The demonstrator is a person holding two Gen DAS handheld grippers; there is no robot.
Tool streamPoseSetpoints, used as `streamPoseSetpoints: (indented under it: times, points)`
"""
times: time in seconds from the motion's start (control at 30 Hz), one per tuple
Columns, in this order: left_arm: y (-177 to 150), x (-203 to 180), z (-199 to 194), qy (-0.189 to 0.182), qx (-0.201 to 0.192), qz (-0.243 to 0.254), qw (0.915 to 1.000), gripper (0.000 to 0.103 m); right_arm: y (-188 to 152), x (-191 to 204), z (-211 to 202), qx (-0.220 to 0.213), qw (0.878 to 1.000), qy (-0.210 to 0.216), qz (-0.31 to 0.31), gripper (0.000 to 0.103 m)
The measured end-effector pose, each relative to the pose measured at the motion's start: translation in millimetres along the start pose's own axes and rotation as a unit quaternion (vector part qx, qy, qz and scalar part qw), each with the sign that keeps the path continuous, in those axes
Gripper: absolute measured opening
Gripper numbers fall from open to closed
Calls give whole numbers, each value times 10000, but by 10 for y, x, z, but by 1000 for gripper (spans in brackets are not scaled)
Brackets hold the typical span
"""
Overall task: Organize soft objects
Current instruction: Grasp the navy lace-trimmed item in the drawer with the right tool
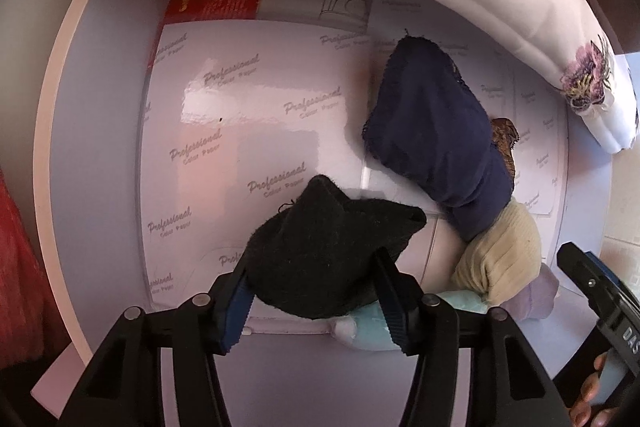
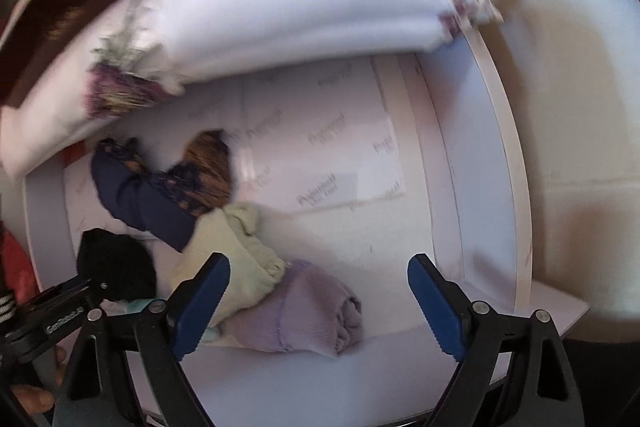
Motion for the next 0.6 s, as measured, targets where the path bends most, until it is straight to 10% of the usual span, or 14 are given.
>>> streamPoseSetpoints:
  times: [0.27,0.6]
  points:
    - [-3,14,36,-58,57,-193,9998,54,48,471,-227,-460,9923,764,-863,65]
    - [-20,86,82,-140,66,-362,9992,57,14,975,122,-144,9779,624,-1991,64]
Point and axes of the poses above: each gripper's, at about its wrist camera, not at the fingertips, and z roughly the way its jaws point, x to its left, y to its top, the point moved 1 cm from there along z, roughly the way its jaws point, and after that the axes turned 10 degrees about -x, right-handed, at the moved point
